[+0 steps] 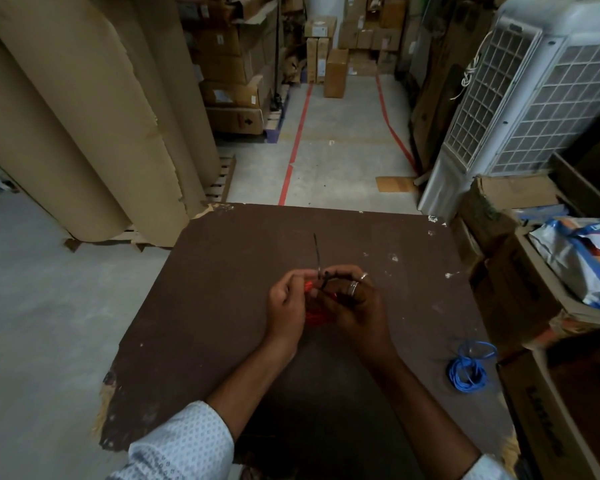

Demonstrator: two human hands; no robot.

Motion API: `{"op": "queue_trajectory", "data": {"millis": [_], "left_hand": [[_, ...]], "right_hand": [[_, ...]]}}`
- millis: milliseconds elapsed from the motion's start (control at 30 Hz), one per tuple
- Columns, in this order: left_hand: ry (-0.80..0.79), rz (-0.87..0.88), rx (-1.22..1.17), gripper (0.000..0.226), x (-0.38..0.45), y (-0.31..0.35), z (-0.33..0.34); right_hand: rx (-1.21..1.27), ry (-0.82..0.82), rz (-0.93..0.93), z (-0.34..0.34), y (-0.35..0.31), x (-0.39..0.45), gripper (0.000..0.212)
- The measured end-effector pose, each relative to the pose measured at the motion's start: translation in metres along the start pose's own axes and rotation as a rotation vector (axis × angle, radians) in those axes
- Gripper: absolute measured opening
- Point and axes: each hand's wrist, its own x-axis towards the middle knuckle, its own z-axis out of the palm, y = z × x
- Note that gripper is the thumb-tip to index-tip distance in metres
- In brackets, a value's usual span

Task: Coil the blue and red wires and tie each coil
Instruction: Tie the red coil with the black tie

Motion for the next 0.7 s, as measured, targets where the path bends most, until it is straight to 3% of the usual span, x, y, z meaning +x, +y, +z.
{"op": "queue_trajectory", "data": {"millis": [100,267,467,567,700], "left_hand": [[-0.026,0.002,-0.053,0.028,0.001,0.006,-0.001],[-0.129,-0.039,-0.137,0.022,0.004,0.012,-0.004],[-0.195,-0.151,-0.226,0.015,0.009,0.010,-0.009],[-0.207,-0.237,-0.331,0.013,0.009,0.009,-0.009],[-0.118,-0.209,-0.291,0.012,0.008,0.006,-0.007]], "right_hand": [[0.000,-0.013,-0.001,0.000,0.002,0.002,0.006],[-0.072,-0.040,-0.025,-0.002,0.009,0.002,0.018],[-0.088,-0.083,-0.067,-0.002,0.001,0.003,0.057],[-0.052,-0.103,-0.034,0.002,0.005,0.004,0.032],[-0.141,-0.069,-0.113,0.003,-0.002,0.005,0.024]]}}
